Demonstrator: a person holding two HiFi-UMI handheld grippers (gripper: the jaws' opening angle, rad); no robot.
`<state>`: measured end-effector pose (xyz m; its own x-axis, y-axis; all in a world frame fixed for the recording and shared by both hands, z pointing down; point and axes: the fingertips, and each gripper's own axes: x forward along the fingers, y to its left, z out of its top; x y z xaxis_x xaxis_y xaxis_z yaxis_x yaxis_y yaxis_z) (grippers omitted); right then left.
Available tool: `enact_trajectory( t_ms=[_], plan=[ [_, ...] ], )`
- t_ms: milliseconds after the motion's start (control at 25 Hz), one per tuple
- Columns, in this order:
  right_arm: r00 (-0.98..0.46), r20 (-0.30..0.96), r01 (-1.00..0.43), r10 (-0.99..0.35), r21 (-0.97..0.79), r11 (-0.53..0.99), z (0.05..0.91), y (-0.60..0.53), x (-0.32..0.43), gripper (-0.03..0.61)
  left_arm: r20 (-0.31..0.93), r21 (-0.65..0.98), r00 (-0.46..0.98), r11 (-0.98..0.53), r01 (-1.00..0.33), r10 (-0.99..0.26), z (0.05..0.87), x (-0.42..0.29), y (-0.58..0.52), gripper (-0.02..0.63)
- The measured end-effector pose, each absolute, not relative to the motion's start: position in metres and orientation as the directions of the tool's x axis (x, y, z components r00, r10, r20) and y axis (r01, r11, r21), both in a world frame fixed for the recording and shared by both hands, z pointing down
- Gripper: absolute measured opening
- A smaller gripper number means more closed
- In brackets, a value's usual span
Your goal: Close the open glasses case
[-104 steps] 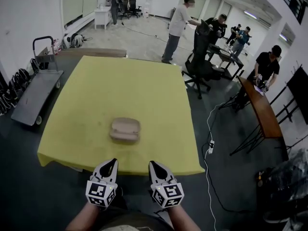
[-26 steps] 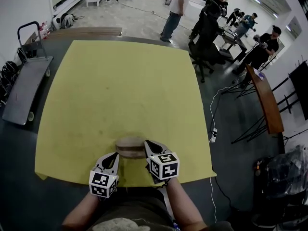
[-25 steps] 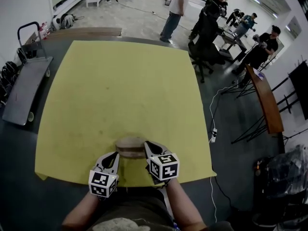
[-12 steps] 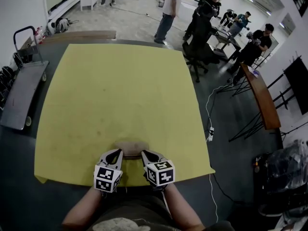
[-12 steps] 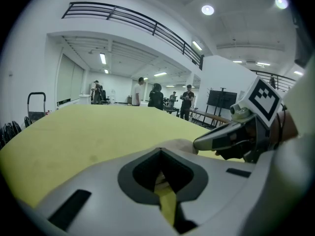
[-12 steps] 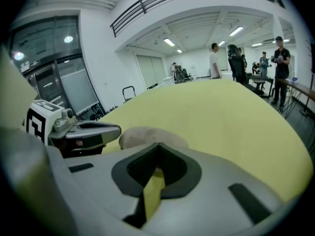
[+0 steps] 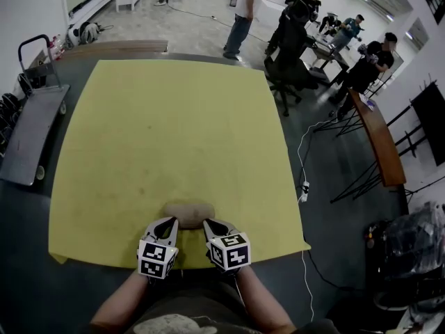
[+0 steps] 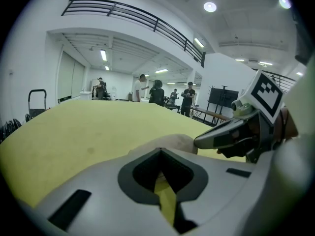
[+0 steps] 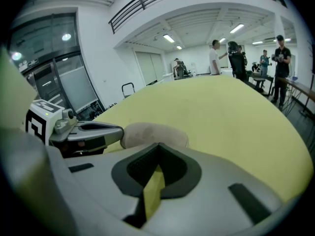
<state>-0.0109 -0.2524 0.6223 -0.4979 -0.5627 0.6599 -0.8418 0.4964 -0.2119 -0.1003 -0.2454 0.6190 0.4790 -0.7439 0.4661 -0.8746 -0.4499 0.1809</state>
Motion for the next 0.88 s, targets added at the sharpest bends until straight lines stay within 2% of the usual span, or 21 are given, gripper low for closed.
enact_trajectory(
  t_ms=[680,880],
  plan=[
    [-0.503,0.667,-0.839,-0.550,-0.225,0.495,0.626,-0.252,-0.010,-0.011,0.476,0.202,0.474,-0.433,-0.879,-0.741,0.626,-0.099,-0.244,0.008],
    [-0.492,0.676,-0.841,-0.549,-0.206,0.501,0.625,-0.245,-0.010,-0.011,0.495,0.069,0.459,-0.492,-0.868,-0.738,0.631,-0.098,-0.236,0.008]
  ],
)
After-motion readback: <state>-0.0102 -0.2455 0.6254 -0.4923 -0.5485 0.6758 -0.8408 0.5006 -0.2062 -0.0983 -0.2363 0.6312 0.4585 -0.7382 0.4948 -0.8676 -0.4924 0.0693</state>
